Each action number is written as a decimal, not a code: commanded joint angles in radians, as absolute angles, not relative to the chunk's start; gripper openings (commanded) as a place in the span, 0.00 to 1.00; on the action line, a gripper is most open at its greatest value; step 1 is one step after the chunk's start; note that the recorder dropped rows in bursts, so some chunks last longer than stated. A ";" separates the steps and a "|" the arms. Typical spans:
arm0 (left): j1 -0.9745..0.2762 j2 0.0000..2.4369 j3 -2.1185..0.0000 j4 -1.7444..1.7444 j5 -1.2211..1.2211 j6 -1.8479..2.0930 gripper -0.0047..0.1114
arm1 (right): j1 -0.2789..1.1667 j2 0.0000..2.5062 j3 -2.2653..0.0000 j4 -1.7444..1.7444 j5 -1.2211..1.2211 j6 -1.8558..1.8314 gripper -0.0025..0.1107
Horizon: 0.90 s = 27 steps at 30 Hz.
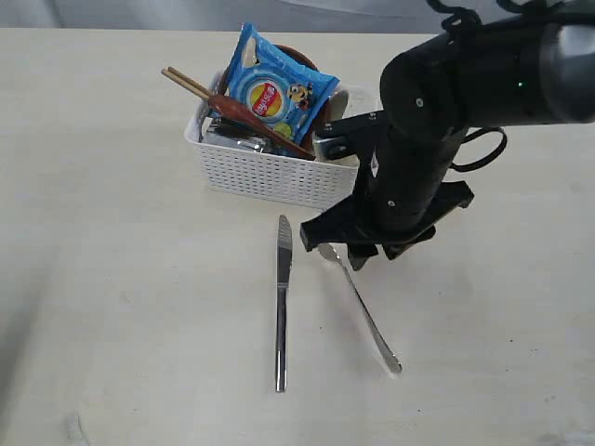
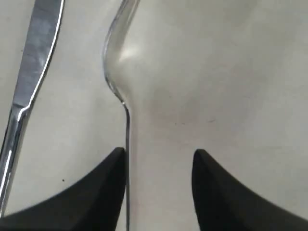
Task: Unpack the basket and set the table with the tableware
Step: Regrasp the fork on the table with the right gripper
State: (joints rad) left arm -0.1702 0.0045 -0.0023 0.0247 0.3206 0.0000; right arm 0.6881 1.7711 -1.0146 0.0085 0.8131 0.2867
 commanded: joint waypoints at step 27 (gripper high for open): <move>-0.173 0.000 0.000 0.021 0.320 0.000 0.04 | 0.761 1.853 -0.976 -0.184 0.724 0.385 0.02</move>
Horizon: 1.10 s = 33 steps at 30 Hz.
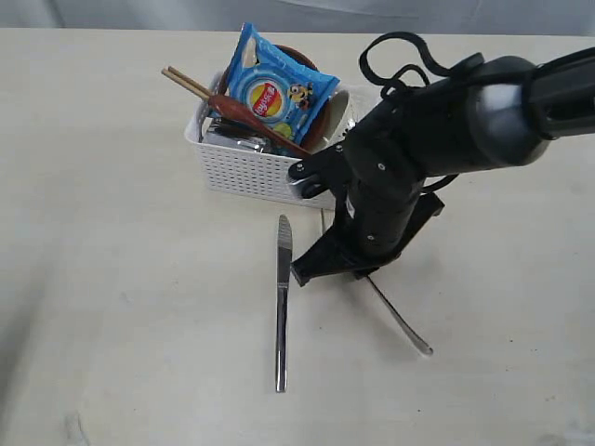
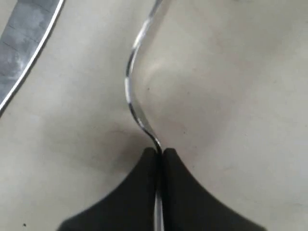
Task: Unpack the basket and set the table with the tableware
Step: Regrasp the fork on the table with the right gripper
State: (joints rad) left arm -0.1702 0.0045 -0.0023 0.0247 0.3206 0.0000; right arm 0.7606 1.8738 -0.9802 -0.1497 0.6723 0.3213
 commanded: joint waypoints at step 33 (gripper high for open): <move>-0.173 0.000 0.000 0.021 0.320 0.000 0.04 | 1.083 1.968 -1.036 -0.697 0.957 0.930 0.08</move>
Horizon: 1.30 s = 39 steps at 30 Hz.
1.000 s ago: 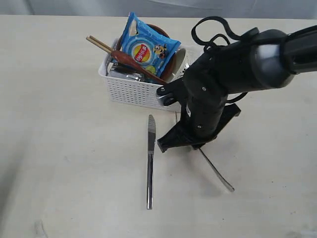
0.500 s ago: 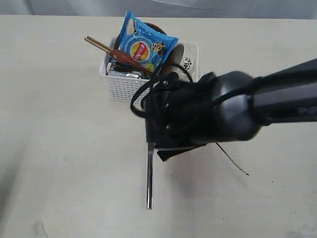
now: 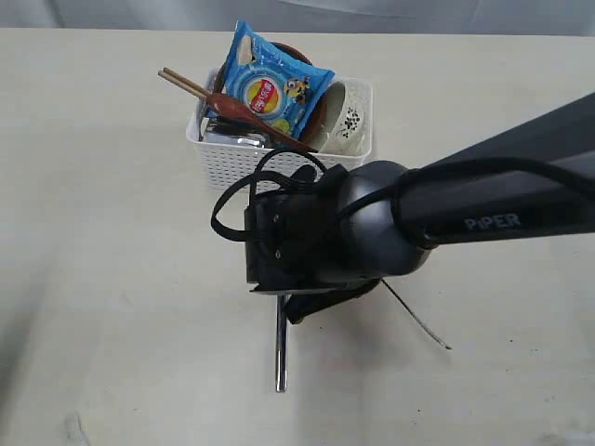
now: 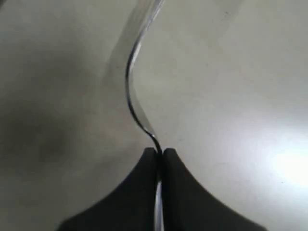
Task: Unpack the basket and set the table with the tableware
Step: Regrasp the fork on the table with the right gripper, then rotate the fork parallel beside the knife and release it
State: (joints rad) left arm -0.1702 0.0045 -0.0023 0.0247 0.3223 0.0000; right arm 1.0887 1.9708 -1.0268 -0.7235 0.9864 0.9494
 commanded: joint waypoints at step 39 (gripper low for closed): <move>-0.173 0.000 0.000 0.021 0.320 0.000 0.04 | 0.747 1.846 -0.946 -0.072 0.628 0.198 0.38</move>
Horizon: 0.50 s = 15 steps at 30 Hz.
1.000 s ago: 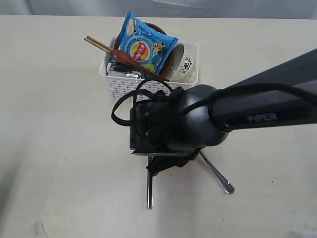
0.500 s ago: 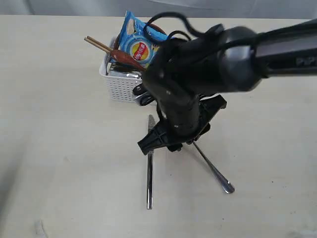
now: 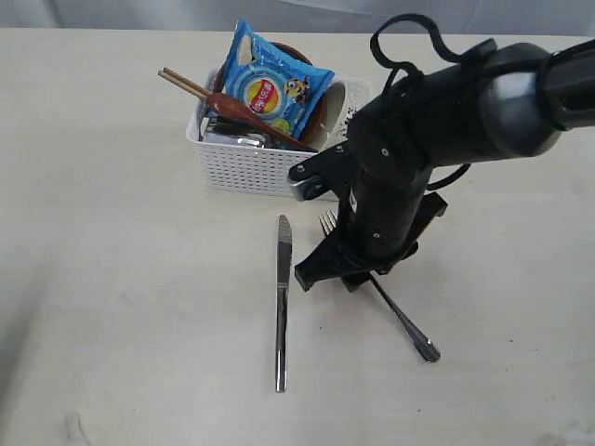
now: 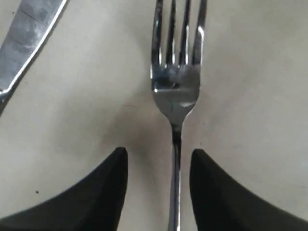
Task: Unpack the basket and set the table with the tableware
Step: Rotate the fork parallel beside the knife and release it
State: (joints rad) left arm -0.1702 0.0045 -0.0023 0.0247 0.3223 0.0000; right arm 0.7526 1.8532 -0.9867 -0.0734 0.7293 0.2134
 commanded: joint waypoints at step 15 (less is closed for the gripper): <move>-0.173 0.000 0.000 0.021 0.320 0.000 0.04 | 0.747 1.844 -0.941 0.108 0.567 0.325 0.02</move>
State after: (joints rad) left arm -0.1702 0.0045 -0.0023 0.0247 0.3223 0.0000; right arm 0.7526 1.8532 -0.9453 0.0486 0.5932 0.2963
